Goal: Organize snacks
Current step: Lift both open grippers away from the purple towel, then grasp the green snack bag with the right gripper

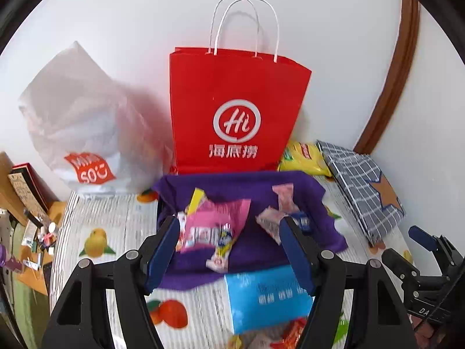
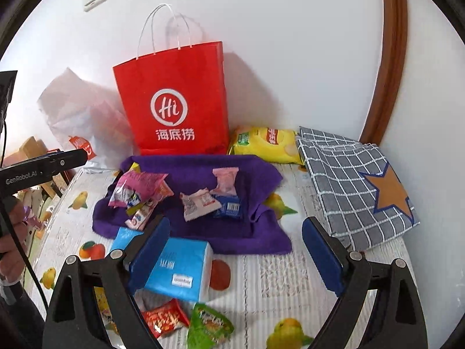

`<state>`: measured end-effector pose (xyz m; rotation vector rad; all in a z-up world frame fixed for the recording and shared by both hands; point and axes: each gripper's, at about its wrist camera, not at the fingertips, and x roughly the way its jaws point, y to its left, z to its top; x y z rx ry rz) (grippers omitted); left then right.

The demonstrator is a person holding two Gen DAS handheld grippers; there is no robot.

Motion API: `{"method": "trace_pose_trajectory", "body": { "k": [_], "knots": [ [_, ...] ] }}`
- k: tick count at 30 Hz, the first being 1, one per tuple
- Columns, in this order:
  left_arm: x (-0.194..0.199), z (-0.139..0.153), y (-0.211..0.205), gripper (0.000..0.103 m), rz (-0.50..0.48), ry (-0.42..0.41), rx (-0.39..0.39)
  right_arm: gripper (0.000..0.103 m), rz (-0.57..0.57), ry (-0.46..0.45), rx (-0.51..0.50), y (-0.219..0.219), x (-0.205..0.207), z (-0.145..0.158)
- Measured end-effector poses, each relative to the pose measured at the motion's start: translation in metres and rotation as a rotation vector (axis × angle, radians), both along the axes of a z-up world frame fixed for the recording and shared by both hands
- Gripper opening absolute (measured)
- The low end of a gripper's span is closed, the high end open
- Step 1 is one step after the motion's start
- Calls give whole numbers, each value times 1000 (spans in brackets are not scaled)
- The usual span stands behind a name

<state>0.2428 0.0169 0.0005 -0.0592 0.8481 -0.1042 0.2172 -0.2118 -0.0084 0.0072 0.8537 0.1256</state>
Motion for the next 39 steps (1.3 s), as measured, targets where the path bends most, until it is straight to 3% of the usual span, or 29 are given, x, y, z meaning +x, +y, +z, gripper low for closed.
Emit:
{"method": "trace_pose_trajectory", "body": {
  "k": [7, 12, 17, 22, 28, 32, 36, 39],
  "knots": [
    [-37, -12, 10, 69, 36, 35, 34, 91, 46, 22, 41, 4, -28, -14],
    [-58, -26, 24, 69, 72, 75, 13, 81, 69, 109, 68, 4, -43, -47],
    [-76, -36, 33, 70, 90, 97, 10, 81, 112, 179, 76, 13, -53, -78],
    [-92, -48, 48, 70, 116, 129, 4, 80, 82, 224, 40, 20, -53, -111],
    [-105, -60, 65, 70, 139, 151, 21, 65, 66, 296, 50, 17, -56, -144],
    [-110, -72, 63, 70, 125, 175, 11, 53, 63, 287, 66, 13, -61, -146],
    [-114, -86, 43, 70, 64, 202, 20, 53, 59, 272, 87, 6, -65, -140],
    [-118, -93, 26, 70, -9, 213, -18, 53, 52, 254, 98, -1, -66, -134]
  ]
}}
